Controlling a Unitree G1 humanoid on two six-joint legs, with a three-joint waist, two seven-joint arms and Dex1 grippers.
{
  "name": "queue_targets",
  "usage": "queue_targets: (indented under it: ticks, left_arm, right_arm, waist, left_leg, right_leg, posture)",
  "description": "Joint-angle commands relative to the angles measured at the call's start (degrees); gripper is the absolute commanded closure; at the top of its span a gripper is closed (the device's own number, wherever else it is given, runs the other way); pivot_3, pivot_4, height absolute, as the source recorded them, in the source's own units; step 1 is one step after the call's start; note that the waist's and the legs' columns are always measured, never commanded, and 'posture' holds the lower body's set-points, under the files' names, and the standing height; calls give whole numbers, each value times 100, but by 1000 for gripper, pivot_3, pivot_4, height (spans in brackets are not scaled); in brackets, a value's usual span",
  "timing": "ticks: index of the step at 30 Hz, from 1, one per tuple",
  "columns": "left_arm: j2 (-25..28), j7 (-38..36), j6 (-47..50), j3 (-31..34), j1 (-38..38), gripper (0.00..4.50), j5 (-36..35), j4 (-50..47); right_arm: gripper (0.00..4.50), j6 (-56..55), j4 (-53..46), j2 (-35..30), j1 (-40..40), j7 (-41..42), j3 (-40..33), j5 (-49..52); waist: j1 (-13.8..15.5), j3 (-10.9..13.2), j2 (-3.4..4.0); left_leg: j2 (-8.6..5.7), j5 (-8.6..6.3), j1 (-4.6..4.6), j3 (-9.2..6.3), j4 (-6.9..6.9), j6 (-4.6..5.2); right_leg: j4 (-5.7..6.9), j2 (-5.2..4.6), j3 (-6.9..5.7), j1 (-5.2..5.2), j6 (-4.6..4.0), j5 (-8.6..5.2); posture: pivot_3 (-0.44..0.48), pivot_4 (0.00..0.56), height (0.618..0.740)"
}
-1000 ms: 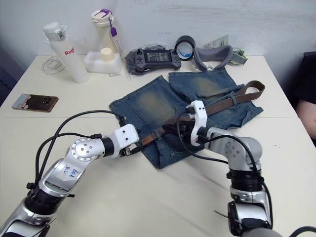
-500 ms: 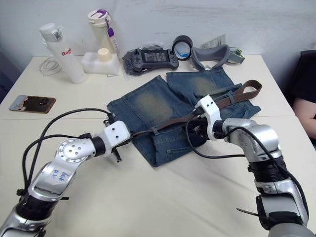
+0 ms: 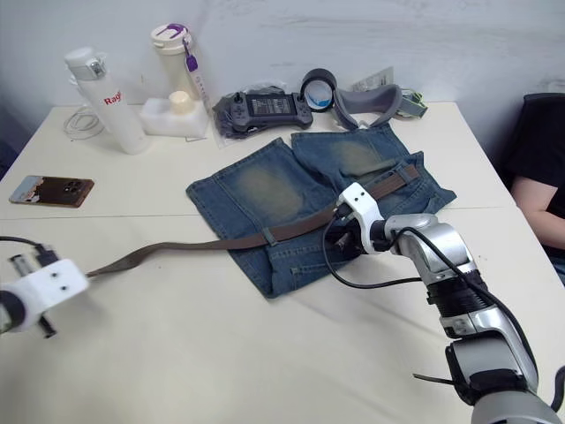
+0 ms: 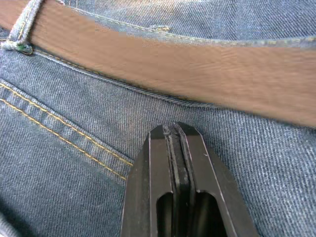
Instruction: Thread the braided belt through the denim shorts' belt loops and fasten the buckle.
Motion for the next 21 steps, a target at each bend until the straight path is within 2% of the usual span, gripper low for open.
queue_targets:
  ticks: [1,9,11,12,13,14,15,18,20,21]
  left_arm:
    - [-74,-129,266,348,102,4500,112,-71]
    - [-691,-323,787,-311,-949,4500,-862,-809]
    - [-989,-466,1288,-232,-1374,3654,-1534,-1048]
    - [-1022,-583,1440,-212,-1479,3403,-1762,-1130]
    - [-1025,-662,1544,-204,-1541,2858,-1898,-1185]
    - [-995,-750,1550,-208,-1671,2603,-2076,-1237]
    - [-989,-816,1624,-205,-1887,2149,-2333,-1300]
    - [-947,-1104,1891,-356,-2607,964,-3213,-1473]
    - [-899,-1218,2101,-530,-2991,14,-3650,-1505]
    - [-879,-1277,2206,-647,-3197,0,-3884,-1517]
  right_arm:
    - [4427,12,130,153,-11,130,164,-136]
    - [4427,38,37,132,-42,291,-28,-186]
    - [4500,212,-79,125,-38,356,-286,26]
    - [4178,281,-152,81,-40,427,-373,107]
    - [3816,328,-203,47,-42,475,-425,154]
    - [3632,418,-267,-24,-57,560,-494,232]
    - [3046,462,-327,-115,-76,651,-574,296]
    - [1809,621,-514,-515,-155,973,-836,531]
    - [670,698,-660,-781,-180,1152,-942,640]
    - [360,728,-752,-943,-170,1261,-980,694]
  waist:
    - [-15,1,2]
    - [-11,2,6]
    - [-10,3,8]
    - [-3,5,10]
    - [-2,5,10]
    - [0,7,14]
    - [3,8,15]
    - [42,12,20]
    - [98,15,26]
    - [127,17,28]
  left_leg:
    - [1,-2,0,0,-1,-3]
    - [15,-13,0,3,3,-20]
    - [16,-12,0,6,3,-21]
    - [16,-9,-1,6,3,-26]
    - [16,-3,-2,6,4,-37]
    - [18,-1,-5,5,4,-40]
    - [17,0,-6,6,5,-41]
    - [18,0,-14,5,12,-41]
    - [13,0,-14,5,21,-38]
    - [13,-1,-14,5,23,-37]
  right_leg:
    - [1,0,-2,-2,-3,-1]
    - [6,1,-27,-4,-5,-2]
    - [8,2,-29,-7,-5,-2]
    - [13,2,-31,-5,-5,-2]
    - [14,2,-34,-6,-5,-2]
    - [16,4,-36,-6,-5,-2]
    - [18,5,-36,-5,-5,-2]
    - [13,6,-38,-4,-5,-2]
    - [10,3,-37,4,-4,-1]
    - [8,3,-37,6,-4,-1]
  posture:
    - [0,150,731]
    - [0,150,731]
    - [0,150,731]
    - [0,150,731]
    - [0,150,731]
    - [0,150,731]
    - [0,150,731]
    - [0,150,731]
    - [0,150,731]
    - [0,150,731]
